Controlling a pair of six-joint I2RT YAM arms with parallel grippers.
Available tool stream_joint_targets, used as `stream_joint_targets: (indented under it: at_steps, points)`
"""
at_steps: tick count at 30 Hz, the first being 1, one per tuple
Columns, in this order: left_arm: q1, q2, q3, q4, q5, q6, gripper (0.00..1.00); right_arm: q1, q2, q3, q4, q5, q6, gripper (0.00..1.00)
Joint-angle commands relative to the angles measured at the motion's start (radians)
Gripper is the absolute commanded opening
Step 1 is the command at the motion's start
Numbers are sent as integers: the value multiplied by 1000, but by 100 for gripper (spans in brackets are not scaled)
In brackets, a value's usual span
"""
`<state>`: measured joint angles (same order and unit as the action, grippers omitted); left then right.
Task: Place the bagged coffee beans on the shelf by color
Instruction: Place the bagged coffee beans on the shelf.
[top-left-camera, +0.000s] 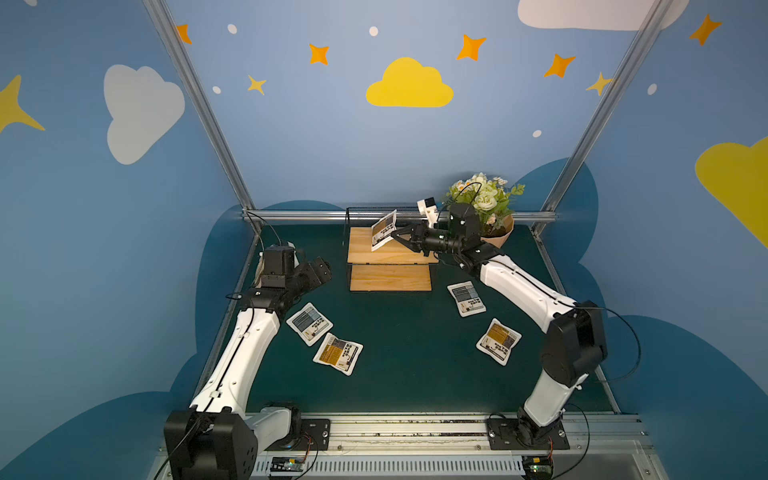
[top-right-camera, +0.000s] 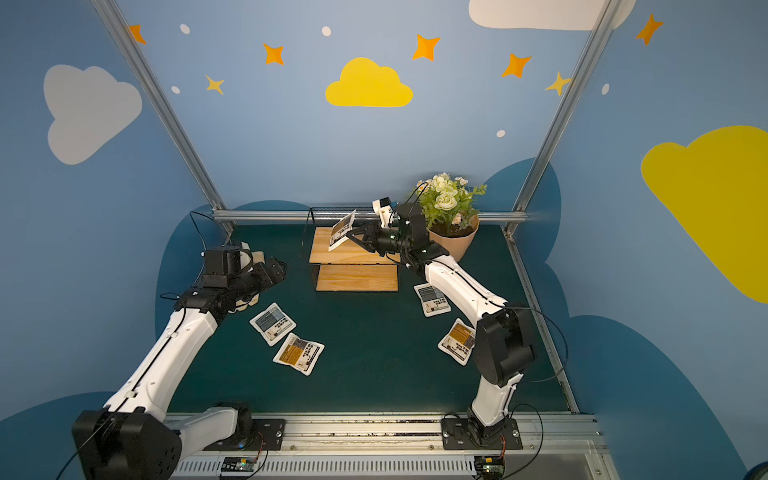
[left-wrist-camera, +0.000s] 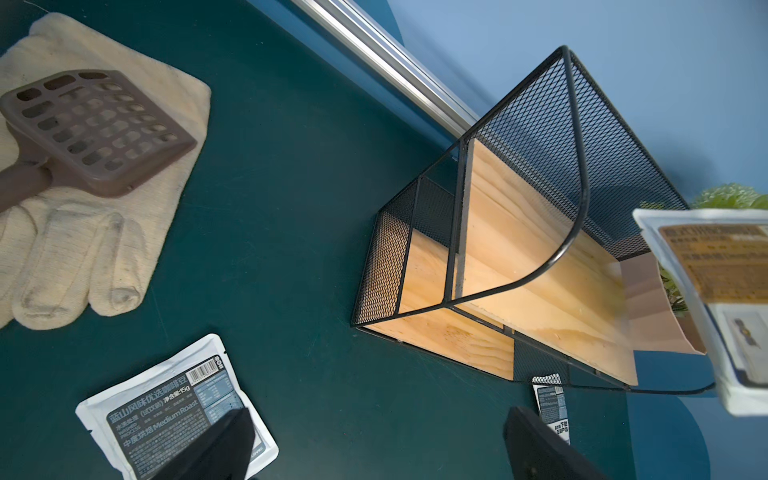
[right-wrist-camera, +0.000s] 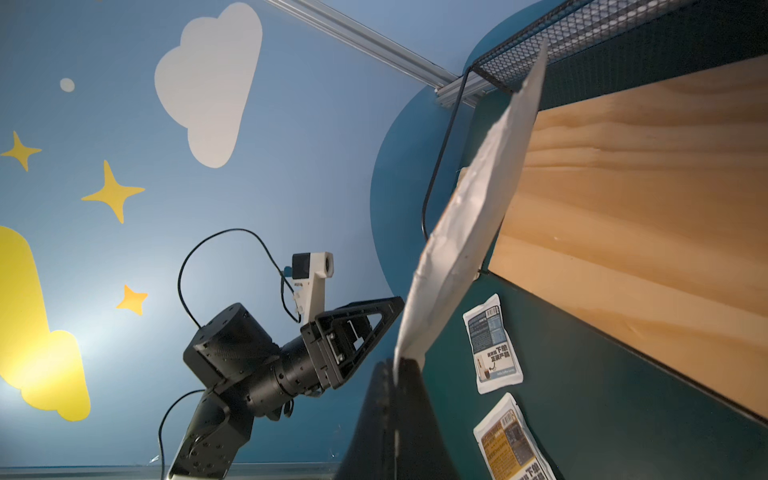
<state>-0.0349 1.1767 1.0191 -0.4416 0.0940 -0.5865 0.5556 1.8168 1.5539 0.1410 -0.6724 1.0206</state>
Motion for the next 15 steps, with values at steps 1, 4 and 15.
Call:
stream_joint_targets:
  at_steps: [1,4,15]
  points:
    - [6,3,-5,0,13,20,100,19,99,62,78,30,66,0]
    - [9,11,-13,3,17,20,100,36,197,132,76,40,66,0]
    - [10,-8,-48,17,42,10,100,63,269,107,-41,147,44,0]
